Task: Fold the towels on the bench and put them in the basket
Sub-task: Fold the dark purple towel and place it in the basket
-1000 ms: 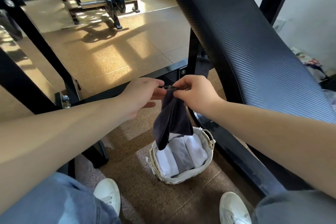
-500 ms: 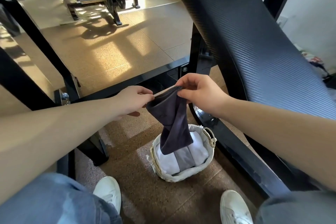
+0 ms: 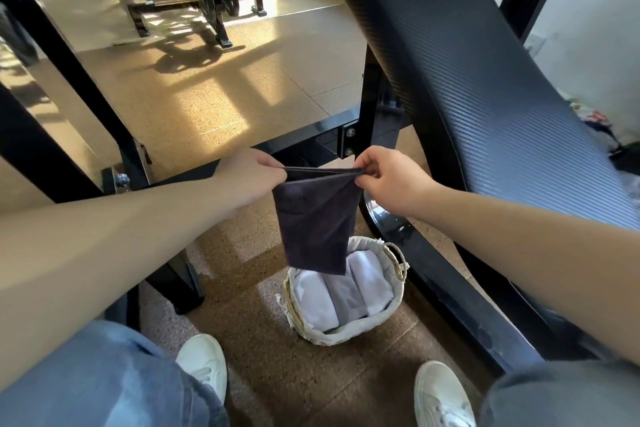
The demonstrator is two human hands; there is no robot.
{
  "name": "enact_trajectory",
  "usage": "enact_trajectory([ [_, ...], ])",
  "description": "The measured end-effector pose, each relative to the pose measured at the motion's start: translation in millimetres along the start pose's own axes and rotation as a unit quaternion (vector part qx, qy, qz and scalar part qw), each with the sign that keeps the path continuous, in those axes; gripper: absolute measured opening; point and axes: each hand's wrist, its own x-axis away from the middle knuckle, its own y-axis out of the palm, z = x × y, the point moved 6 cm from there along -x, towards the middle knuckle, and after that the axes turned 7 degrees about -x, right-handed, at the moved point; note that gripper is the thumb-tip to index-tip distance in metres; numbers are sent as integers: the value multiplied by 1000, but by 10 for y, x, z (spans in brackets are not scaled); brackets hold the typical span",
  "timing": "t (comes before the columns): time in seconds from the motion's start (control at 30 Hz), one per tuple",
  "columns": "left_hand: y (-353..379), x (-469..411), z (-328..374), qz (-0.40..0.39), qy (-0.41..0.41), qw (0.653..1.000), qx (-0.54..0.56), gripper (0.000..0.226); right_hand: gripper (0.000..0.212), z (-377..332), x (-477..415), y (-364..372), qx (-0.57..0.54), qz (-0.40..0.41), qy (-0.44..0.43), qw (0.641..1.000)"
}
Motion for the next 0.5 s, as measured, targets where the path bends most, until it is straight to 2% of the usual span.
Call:
enact_trajectory([
  [0.07, -10, 27, 98, 10, 33, 999, -6, 22, 11, 27, 12, -7, 17, -4, 5, 1000],
  [0.13, -42, 31, 162, 31, 49, 998, -18, 23, 11, -26, 25, -89, -10, 41, -26, 999],
  [0.23, -92, -5, 145, 38, 30, 998, 28, 24, 12, -35, 8, -129, -29, 59, -35, 997],
  [0.37, 52, 5, 51, -66, -19, 993, 95, 30, 16, 70, -7, -5, -47, 6, 12, 999],
  [0.5, 138, 8, -11, -128, -54, 979, 146, 28, 15, 59, -4, 8, -130, 10, 41, 991],
])
